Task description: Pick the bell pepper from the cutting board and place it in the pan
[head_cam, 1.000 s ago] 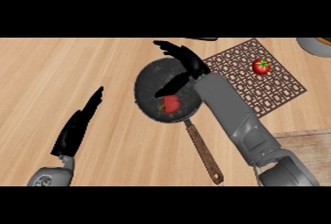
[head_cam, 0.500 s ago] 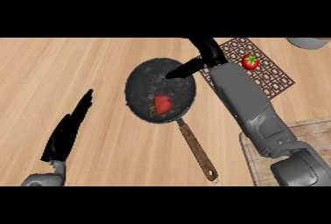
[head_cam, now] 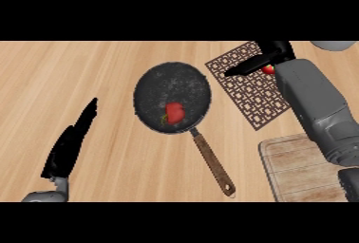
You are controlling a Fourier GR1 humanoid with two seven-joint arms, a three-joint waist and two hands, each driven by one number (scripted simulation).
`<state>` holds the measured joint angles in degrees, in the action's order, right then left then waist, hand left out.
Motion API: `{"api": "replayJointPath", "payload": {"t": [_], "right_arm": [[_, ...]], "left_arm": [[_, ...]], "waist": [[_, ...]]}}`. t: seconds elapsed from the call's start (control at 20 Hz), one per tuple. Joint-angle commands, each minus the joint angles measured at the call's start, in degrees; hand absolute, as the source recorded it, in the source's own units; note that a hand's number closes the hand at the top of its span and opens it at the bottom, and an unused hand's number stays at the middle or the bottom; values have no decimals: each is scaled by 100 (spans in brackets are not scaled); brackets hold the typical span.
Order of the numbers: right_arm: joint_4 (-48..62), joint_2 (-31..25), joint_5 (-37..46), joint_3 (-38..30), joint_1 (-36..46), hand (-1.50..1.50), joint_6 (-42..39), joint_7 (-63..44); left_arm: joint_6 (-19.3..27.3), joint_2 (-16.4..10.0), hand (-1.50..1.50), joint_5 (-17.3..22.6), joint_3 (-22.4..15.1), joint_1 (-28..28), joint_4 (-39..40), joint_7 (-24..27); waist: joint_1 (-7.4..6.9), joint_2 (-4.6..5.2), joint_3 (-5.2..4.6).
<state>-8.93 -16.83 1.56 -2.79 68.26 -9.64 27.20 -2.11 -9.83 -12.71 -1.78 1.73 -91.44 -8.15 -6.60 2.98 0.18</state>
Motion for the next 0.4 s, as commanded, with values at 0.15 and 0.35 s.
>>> {"api": "replayJointPath", "payload": {"t": [0.15,0.35], "right_arm": [[187,-680,67,-23,-162,-150,-586,469],[266,-969,173,57,-50,-150,-984,441]], "left_arm": [[-6,21,0,5,-5,49,26,79],[-97,-31,0,64,27,130,31,7]], "waist": [[-37,59,9],[-77,72,11]]}}
